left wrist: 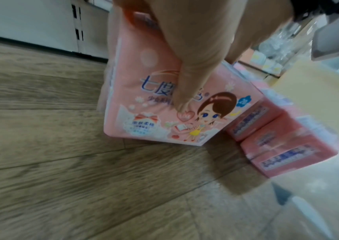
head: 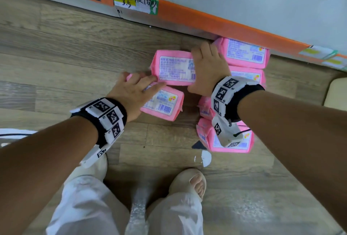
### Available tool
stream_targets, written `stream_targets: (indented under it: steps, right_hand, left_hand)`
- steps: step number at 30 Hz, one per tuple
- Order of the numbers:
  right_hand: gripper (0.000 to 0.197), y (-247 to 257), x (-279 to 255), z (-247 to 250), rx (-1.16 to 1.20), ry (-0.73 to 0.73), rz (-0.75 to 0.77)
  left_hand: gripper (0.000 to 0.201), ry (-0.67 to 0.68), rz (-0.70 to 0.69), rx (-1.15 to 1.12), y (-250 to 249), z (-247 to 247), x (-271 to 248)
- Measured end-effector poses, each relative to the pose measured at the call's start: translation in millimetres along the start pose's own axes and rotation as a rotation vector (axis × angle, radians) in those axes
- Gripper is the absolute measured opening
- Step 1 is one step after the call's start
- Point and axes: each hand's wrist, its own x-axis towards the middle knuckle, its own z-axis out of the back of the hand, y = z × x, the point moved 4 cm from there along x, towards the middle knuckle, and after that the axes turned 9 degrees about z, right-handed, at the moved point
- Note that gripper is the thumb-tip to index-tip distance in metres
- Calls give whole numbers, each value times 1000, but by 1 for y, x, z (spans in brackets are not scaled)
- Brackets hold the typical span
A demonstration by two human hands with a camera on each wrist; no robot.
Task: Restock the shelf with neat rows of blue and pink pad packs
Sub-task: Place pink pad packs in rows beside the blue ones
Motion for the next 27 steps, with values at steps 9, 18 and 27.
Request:
stream_targets:
  steps: [9, 18, 27]
  right_hand:
    - [86, 27, -121, 114, 481, -119, -138]
    - [79, 64, -267, 336, 484, -325, -118]
    - [76, 83, -401, 552, 349, -605, -3]
  left_hand:
    - [93, -229, -10, -396, -13, 160, -130]
    - [92, -259, 216, -583, -12, 379, -265]
    - [87, -335, 185, -492, -6, 588, -355]
